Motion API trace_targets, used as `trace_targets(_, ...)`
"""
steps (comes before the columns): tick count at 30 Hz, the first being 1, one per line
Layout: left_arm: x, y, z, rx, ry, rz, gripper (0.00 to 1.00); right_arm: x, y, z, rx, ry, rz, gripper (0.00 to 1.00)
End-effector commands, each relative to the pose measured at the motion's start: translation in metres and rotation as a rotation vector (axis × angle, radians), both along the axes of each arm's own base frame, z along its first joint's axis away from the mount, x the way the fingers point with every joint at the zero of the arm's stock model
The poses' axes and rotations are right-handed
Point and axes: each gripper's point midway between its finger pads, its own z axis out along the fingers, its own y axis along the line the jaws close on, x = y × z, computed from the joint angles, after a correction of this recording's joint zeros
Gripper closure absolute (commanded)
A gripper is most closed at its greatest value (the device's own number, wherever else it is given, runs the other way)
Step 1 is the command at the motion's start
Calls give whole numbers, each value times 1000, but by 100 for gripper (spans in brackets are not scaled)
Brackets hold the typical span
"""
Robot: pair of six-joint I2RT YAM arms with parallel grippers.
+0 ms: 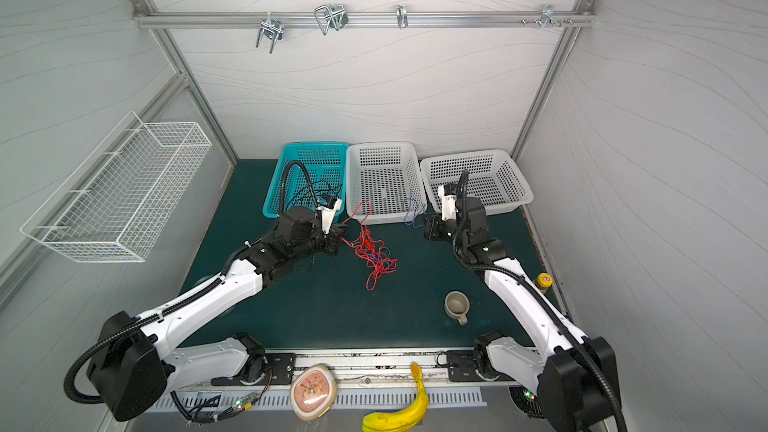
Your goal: Untangle the cables
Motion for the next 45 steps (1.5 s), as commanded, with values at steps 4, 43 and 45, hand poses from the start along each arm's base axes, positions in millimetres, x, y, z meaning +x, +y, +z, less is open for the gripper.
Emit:
trace_targets(4, 2, -9, 11, -49, -47, -39, 100, 40, 39, 27, 36, -73, 75, 100)
trace_targets(43, 19, 13, -26, 55, 7, 115, 100, 33, 75, -33, -190, 12, 130, 59)
trace_targets(45, 17, 18, -33, 62, 22, 137, 100, 21, 74, -36, -191, 19, 142, 57)
